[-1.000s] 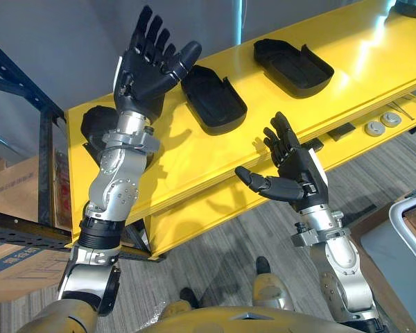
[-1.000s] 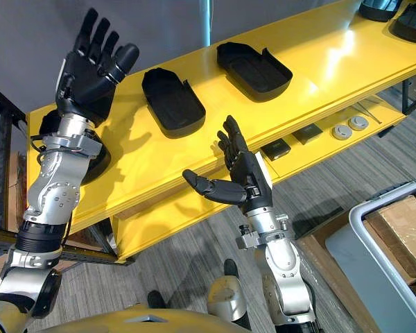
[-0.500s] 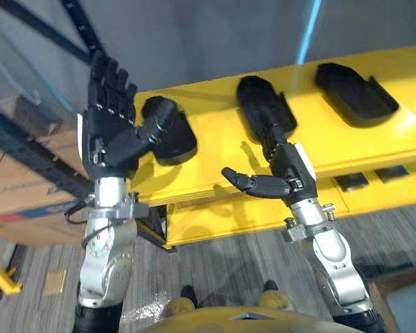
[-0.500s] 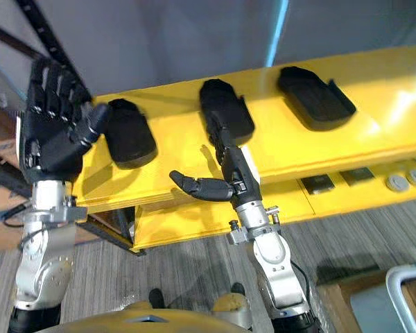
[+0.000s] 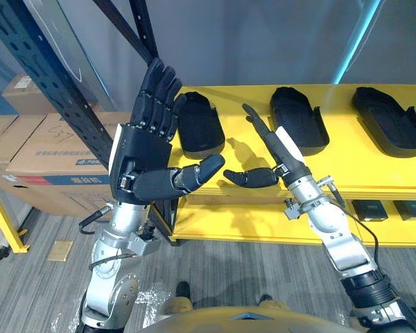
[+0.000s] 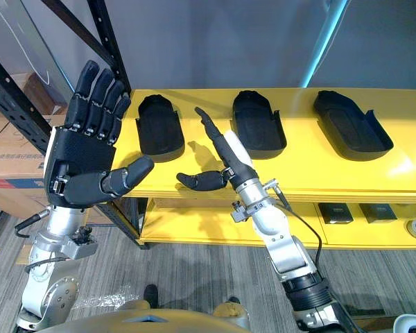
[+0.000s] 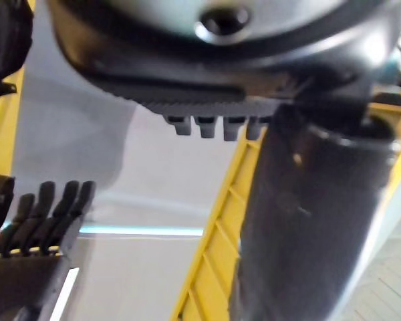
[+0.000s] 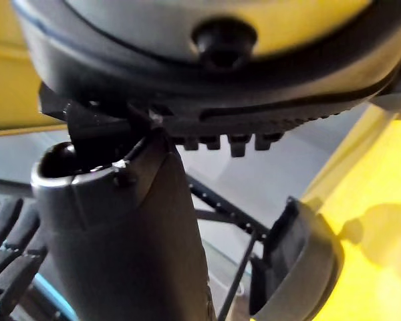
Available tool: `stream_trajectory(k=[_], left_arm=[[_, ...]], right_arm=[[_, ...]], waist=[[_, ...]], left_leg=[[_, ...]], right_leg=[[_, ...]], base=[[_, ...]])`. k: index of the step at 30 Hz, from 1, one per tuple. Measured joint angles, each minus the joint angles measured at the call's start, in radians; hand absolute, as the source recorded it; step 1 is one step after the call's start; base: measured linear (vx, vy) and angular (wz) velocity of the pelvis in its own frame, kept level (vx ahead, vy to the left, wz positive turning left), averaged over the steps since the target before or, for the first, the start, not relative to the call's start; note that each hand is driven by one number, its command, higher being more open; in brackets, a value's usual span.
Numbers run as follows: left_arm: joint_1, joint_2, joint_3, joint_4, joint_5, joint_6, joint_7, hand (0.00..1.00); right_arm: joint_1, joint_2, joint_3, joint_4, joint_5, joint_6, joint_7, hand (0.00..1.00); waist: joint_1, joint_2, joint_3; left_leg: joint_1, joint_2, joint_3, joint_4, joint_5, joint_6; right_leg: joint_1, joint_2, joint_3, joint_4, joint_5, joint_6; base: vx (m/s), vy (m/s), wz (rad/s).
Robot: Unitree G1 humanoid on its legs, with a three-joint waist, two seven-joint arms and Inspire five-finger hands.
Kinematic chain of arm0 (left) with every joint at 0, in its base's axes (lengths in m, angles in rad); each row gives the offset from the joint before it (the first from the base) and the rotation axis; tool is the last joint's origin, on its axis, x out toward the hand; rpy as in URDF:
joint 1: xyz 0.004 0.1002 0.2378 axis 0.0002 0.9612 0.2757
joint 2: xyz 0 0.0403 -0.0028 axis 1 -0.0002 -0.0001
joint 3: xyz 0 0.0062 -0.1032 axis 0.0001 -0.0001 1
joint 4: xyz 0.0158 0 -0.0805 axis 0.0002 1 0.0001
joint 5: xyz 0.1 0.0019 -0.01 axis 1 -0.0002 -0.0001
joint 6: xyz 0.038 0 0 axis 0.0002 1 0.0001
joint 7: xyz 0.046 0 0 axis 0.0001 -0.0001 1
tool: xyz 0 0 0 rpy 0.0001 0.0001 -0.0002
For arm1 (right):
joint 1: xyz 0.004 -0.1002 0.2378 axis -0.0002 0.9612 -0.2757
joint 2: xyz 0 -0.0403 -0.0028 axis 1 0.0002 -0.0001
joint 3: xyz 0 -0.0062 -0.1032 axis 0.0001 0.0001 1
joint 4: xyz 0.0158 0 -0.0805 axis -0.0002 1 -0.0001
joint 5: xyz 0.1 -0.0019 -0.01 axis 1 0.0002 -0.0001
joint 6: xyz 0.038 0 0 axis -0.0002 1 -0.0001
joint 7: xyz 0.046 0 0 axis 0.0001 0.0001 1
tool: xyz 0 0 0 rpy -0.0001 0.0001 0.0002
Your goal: Walk over and take three plastic housings, then place them on the shelf
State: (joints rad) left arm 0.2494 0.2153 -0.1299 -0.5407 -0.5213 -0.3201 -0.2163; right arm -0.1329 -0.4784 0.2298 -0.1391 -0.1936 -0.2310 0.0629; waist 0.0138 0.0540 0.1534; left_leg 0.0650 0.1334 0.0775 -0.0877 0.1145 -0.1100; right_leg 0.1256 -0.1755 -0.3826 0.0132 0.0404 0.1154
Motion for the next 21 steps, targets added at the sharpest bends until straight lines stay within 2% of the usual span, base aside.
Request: stream_trajectory(k=[8,11,15,19,21], left_arm=[[0.026,0.001,0.032,0.001,-0.001,-0.076,0.043,1.00],[0.034,0.001,0.032,0.001,-0.014,-0.077,0.044,1.00],[0.034,0.002,0.030,0.002,-0.019,-0.077,0.044,1.00],[0.034,0.002,0.027,0.004,-0.019,-0.077,0.044,1.00],[0.034,0.002,0.028,0.008,-0.018,-0.079,0.044,1.00]], right_arm=[[-0.123,-0.054,0.110,0.037,-0.076,-0.021,0.020,1.00],[-0.170,-0.079,0.157,0.076,-0.076,-0.022,0.020,1.00],[-0.223,-0.078,0.203,0.134,-0.080,-0.021,0.021,1.00],[-0.245,-0.078,0.233,0.183,-0.162,-0.017,0.025,1.00],[-0.254,-0.078,0.241,0.221,-0.187,0.007,0.028,1.00]], waist=[[0.045,-0.039,-0.004],[0.067,-0.052,0.001],[0.073,-0.061,0.007],[0.088,-0.067,0.012],[0.097,-0.074,0.023]], left_leg=[[-0.022,-0.002,-0.038,0.000,0.013,0.000],[-0.024,-0.003,-0.046,-0.001,0.017,0.000],[-0.035,-0.003,-0.057,-0.001,0.018,0.001],[-0.040,-0.002,-0.057,-0.001,0.018,0.002],[-0.041,-0.002,-0.059,-0.001,0.021,0.001]], right_leg=[[0.001,0.001,-0.032,0.000,0.000,0.000],[0.004,0.001,-0.040,0.001,0.000,-0.001],[0.003,0.001,-0.051,0.002,-0.005,0.000],[-0.002,0.002,-0.051,0.002,-0.005,0.001],[-0.002,0.002,-0.052,0.002,-0.004,0.000]], base=[[-0.02,-0.009,0.14],[-0.03,-0.005,0.08],[-0.04,-0.006,0.08],[-0.01,-0.002,0.00],[0.00,0.000,0.00]])
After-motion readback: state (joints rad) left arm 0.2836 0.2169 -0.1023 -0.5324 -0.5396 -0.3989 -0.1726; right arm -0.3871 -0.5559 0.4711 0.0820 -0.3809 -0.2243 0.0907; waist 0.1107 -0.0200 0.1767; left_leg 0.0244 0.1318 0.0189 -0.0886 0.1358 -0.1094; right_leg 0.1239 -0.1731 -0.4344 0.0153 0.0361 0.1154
